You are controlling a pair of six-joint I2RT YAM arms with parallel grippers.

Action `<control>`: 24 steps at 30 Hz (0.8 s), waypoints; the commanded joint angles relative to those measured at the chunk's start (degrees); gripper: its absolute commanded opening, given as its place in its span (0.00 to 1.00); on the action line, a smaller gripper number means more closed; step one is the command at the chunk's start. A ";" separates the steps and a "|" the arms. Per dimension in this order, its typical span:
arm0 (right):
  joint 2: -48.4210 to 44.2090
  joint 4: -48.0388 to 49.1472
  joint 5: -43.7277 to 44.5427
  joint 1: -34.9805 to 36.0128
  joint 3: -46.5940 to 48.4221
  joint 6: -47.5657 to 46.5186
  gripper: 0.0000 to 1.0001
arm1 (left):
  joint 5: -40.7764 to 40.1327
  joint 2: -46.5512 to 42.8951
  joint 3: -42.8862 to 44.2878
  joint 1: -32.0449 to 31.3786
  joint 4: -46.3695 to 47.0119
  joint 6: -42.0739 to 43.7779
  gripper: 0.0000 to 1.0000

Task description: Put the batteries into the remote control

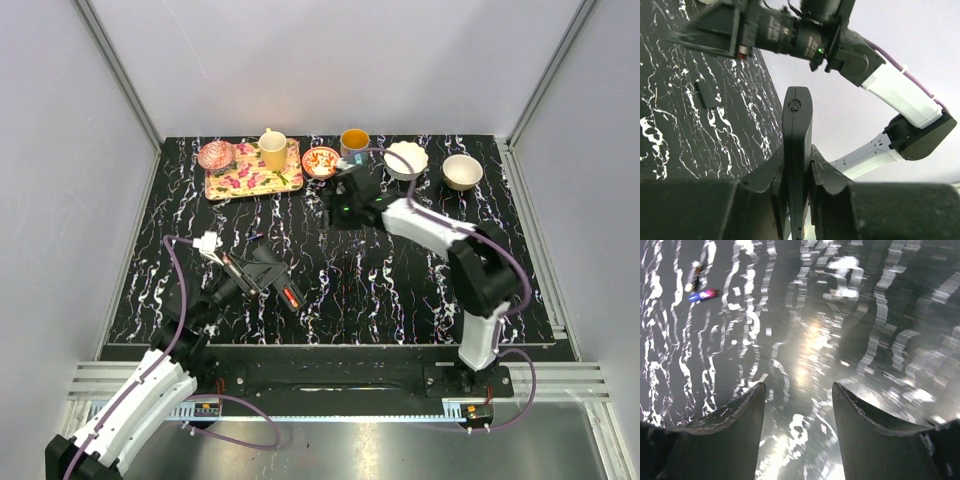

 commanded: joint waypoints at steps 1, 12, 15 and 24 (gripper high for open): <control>9.77 0.99 -2.90 6.03 11.44 -4.90 0.62 | -0.44 -2.38 3.80 0.68 -4.63 -1.09 0.00; 26.30 10.74 -6.06 10.42 27.80 -6.48 0.64 | 0.71 -4.85 7.06 0.95 -2.97 -1.44 0.00; 29.46 10.40 -5.19 11.13 31.49 -7.89 0.66 | 0.62 -5.11 7.41 0.95 -4.11 -0.83 0.00; 35.01 9.08 -2.72 13.59 38.17 -6.66 0.67 | -0.43 -6.16 8.64 0.86 -7.18 1.19 0.00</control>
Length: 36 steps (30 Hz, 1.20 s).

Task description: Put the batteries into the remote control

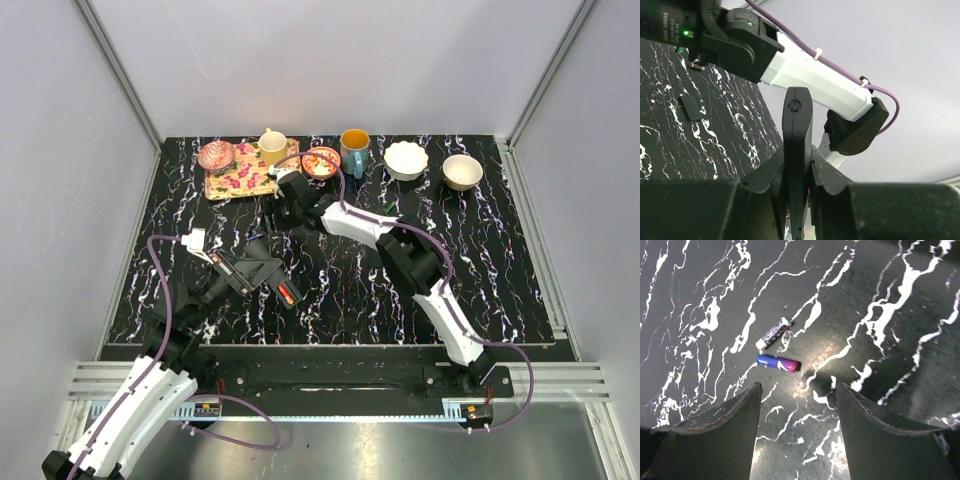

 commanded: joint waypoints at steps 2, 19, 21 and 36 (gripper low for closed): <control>2.86 0.20 3.22 2.86 6.04 -0.72 0.67 | -0.76 -1.53 3.42 0.25 -0.28 1.50 0.00; 10.25 -8.05 15.88 7.61 17.46 -9.07 0.74 | -1.20 -4.79 1.92 0.25 -1.95 1.15 0.00; 11.04 -8.85 16.94 8.23 18.16 -9.68 0.74 | -1.03 -4.96 2.01 0.25 -1.95 1.15 0.00; 12.80 -12.54 24.15 9.99 20.01 -10.39 0.71 | -0.94 -5.58 0.87 0.25 -1.16 0.27 0.00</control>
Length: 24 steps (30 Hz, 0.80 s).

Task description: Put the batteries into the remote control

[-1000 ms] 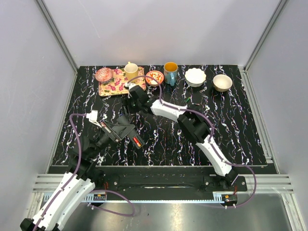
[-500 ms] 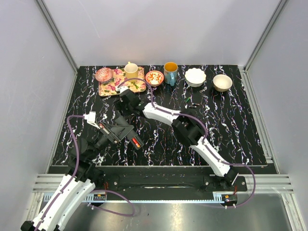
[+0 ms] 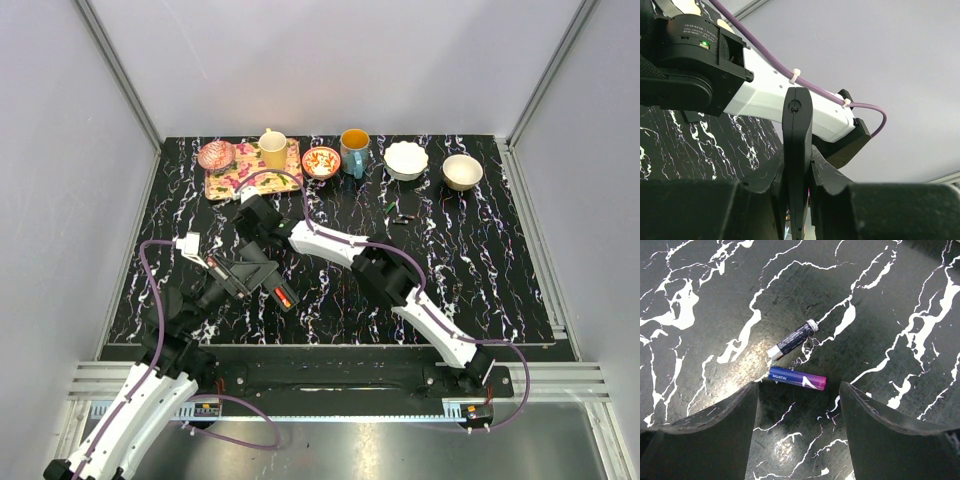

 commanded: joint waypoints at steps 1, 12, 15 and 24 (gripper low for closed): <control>1.41 -1.90 3.95 0.22 2.48 0.00 0.71 | -0.53 -1.10 0.08 0.25 2.58 -0.75 0.00; 5.80 -7.26 7.29 0.92 11.10 0.79 0.70 | -0.88 -1.80 -0.09 0.25 1.87 -0.67 0.00; 6.16 -7.78 7.47 1.27 11.54 0.88 0.70 | -0.97 -1.98 -0.09 0.25 1.79 -0.67 0.00; 5.89 -9.19 7.91 1.36 10.84 1.40 0.61 | -1.05 -2.06 -0.18 0.25 1.96 -0.84 0.00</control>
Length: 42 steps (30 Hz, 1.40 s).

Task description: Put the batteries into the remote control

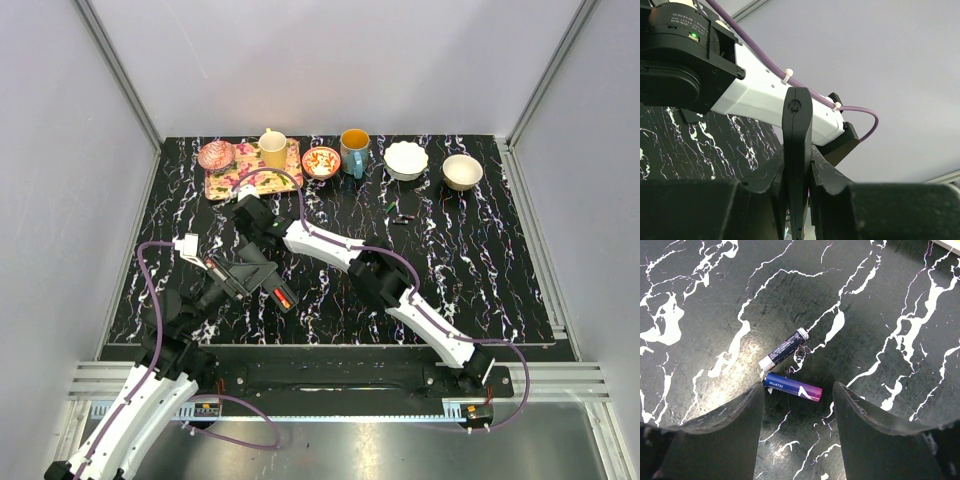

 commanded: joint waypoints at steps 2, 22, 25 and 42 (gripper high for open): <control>1.04 -2.55 2.25 0.42 0.73 0.44 0.60 | -0.79 -0.55 0.10 0.25 2.53 -0.69 0.00; -18.44 7.90 4.89 -3.00 -31.29 5.71 0.39 | -0.88 -0.29 0.10 0.25 3.84 -0.95 0.00; -22.50 10.37 4.80 -3.97 -36.95 5.19 0.40 | -1.14 0.84 0.28 0.25 5.16 -0.60 0.00; -9.88 6.88 2.60 -2.13 -12.83 2.99 0.84 | -1.32 3.84 4.23 0.25 3.06 1.68 0.00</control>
